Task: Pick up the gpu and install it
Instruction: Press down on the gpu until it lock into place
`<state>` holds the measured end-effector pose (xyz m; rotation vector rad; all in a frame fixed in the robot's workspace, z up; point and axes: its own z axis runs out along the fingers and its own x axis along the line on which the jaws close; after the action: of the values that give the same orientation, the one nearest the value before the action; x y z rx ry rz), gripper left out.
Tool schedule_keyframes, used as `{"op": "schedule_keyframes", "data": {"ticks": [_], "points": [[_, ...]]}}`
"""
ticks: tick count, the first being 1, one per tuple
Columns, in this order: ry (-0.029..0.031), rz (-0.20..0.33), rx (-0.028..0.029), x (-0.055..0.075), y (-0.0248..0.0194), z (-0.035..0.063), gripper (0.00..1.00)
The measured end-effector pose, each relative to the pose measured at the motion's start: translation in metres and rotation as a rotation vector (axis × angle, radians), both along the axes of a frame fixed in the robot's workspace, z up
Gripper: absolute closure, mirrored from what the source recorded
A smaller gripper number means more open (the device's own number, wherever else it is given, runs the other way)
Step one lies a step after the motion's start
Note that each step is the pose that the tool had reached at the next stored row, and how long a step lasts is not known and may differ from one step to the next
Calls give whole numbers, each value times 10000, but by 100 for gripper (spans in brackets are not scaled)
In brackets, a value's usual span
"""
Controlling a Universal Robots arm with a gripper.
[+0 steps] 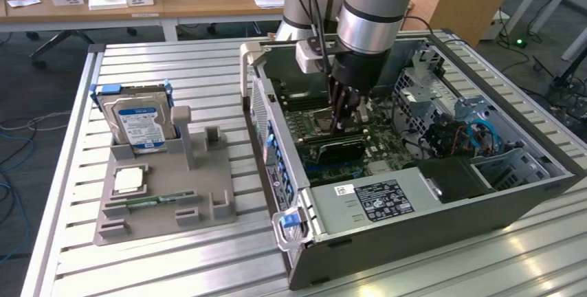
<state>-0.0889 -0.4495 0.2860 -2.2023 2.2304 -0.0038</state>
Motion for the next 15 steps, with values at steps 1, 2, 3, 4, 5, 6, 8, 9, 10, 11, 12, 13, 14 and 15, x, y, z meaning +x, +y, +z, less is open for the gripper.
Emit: {"op": "schedule_keyframes", "data": {"ticks": [1, 2, 3, 4, 5, 6, 8, 9, 10, 11, 12, 13, 14, 15], "points": [[0, 0, 0, 0, 0, -12, 89], [0, 1, 0, 1, 0, -20, 89], [0, 2, 0, 1, 0, -26, 89], [0, 2, 0, 1, 0, -33, 89], [0, 2, 0, 1, 0, -39, 89], [1, 1, -2, 1, -1, -42, 89], [0, 1, 0, 1, 0, -43, 89], [0, 1, 0, 1, 0, -43, 89], [0, 0, 0, 2, 0, -44, 89], [1, 1, 0, 3, 0, -44, 89], [0, 4, 1, 7, 0, -45, 89], [-1, 4, 2, 11, -1, -46, 89], [-1, 2, 1, 14, -1, -45, 89], [0, 2, 0, 17, 0, -45, 89]]}}
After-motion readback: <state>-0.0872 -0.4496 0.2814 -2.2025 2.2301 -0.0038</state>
